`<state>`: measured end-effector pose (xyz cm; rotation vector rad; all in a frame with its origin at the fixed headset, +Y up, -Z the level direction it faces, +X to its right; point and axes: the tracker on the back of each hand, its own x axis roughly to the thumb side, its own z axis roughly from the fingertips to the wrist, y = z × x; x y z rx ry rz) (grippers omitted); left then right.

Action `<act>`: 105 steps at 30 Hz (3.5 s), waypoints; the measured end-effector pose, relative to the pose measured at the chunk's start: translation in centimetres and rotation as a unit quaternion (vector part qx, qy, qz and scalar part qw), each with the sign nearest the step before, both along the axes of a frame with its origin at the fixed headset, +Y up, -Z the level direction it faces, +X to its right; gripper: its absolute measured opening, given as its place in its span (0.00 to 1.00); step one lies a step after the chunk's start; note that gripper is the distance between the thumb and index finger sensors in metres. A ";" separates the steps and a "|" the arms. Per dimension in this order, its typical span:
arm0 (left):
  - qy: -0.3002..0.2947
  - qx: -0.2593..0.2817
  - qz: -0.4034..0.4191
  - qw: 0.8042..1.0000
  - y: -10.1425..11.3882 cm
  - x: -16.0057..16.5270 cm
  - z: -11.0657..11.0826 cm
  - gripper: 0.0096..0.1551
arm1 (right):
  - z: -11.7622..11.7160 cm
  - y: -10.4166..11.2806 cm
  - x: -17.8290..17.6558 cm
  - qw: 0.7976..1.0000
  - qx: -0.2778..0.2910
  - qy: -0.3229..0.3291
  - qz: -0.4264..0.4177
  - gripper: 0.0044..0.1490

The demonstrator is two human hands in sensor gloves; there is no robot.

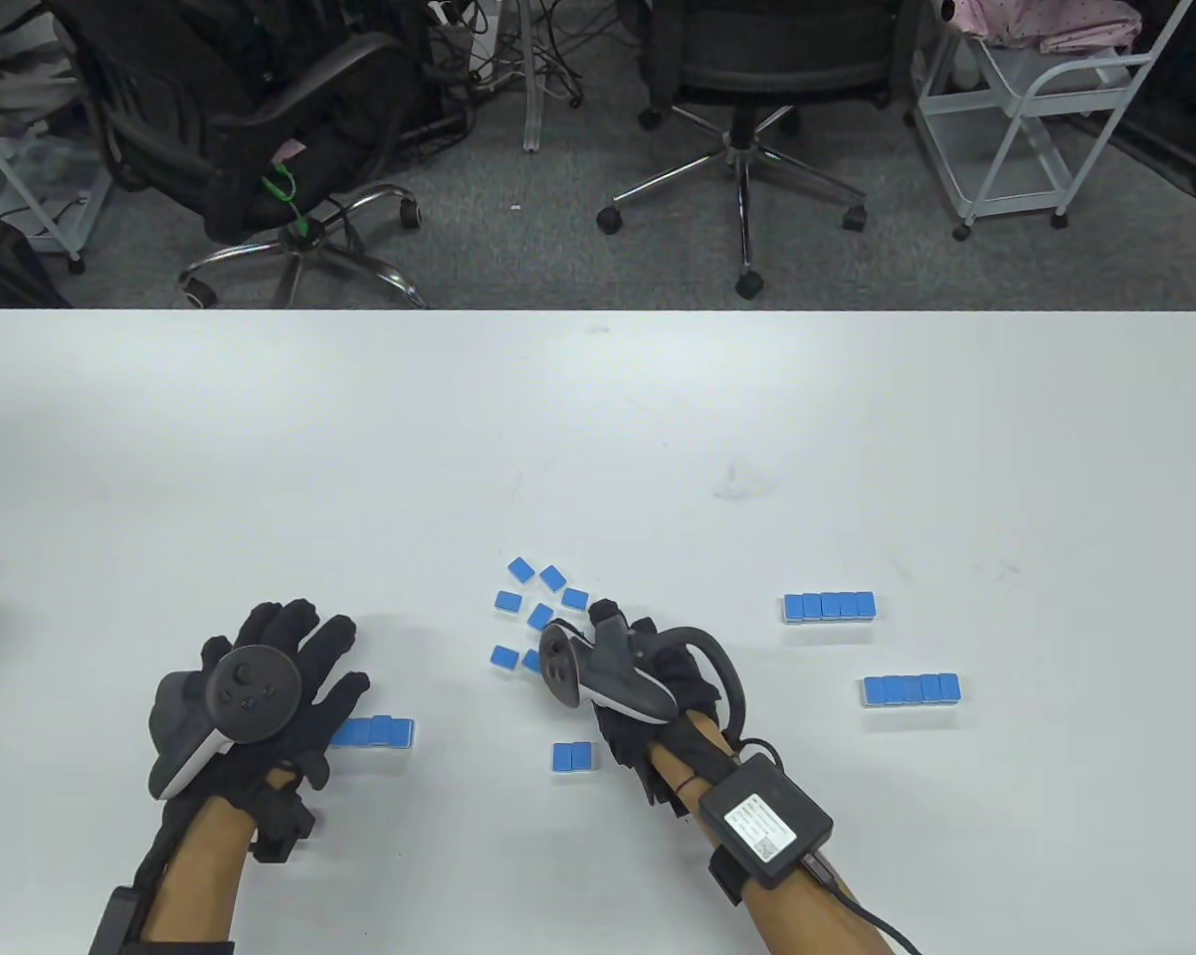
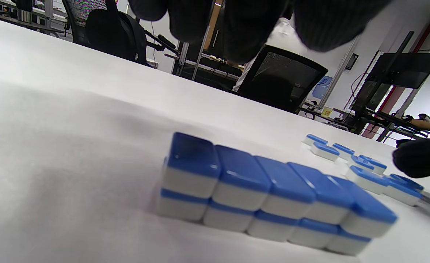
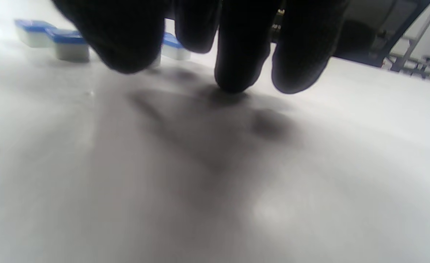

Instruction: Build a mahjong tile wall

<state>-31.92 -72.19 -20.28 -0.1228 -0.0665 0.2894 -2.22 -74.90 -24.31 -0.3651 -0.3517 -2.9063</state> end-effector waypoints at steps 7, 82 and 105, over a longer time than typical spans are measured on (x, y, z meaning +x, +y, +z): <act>-0.001 -0.002 0.003 1.000 0.0 0.0 0.0 0.38 | -0.6 -0.4 -1.3 0.999 0.049 0.013 0.016 0.33; -0.002 -0.004 0.007 1.000 -0.3 -0.2 -0.2 0.38 | 1.7 1.0 2.1 0.996 -0.053 0.024 -0.067 0.44; -0.005 -0.004 0.007 1.000 -0.3 -0.1 -0.4 0.38 | -0.3 0.1 -4.4 0.997 0.021 0.053 0.046 0.40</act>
